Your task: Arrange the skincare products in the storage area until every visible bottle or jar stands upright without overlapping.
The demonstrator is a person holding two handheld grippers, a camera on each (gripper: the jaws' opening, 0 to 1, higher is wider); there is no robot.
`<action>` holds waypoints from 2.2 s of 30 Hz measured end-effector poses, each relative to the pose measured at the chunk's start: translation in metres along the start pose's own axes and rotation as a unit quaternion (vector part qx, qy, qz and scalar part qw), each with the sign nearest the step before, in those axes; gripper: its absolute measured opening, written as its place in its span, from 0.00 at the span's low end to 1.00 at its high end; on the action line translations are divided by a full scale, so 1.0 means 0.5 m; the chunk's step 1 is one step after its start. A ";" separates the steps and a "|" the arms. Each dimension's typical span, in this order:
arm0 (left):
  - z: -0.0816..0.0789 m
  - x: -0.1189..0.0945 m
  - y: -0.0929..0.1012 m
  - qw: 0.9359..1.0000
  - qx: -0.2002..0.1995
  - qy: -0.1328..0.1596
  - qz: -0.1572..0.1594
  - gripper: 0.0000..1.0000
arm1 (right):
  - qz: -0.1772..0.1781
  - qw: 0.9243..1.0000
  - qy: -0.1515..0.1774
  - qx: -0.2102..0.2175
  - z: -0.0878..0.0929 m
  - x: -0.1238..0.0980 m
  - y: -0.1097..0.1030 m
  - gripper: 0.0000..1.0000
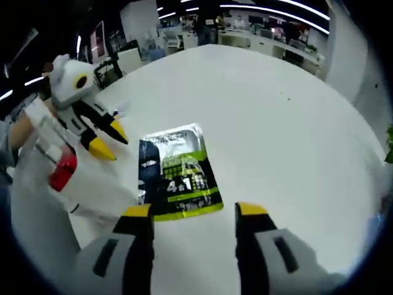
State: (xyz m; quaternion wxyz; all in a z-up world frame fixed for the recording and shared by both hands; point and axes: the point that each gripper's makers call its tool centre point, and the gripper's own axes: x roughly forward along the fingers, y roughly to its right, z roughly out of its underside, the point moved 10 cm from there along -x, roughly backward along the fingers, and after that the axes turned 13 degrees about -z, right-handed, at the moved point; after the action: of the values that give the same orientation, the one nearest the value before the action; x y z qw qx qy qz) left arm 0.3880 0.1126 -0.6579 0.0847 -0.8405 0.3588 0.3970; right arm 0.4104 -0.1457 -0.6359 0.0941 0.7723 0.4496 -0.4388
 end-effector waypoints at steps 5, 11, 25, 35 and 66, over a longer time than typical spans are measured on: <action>-0.001 0.010 0.010 1.000 -0.014 0.005 0.009 0.19 | -0.009 1.000 -0.004 0.006 0.001 0.019 0.019 0.47; -0.002 0.018 0.012 1.000 -0.028 0.008 0.011 0.18 | -0.019 1.000 -0.017 0.018 0.002 0.035 0.037 0.45; -0.004 0.037 0.012 0.999 -0.043 0.005 0.018 0.18 | -0.055 0.997 -0.029 0.040 -0.009 0.065 0.040 0.33; -0.005 0.050 0.014 0.999 -0.048 0.006 0.022 0.16 | -0.049 0.997 -0.021 0.055 0.007 0.054 0.034 0.26; -0.101 0.117 -0.024 0.999 -0.038 0.032 -0.015 0.28 | -0.033 0.996 0.013 0.078 0.013 0.059 0.011 0.20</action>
State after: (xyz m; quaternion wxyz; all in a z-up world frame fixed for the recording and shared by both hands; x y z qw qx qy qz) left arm 0.4515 0.0684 -0.6685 0.0468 -0.8607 0.3337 0.3817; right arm 0.4171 -0.1345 -0.6636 0.0134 0.7675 0.4407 -0.4653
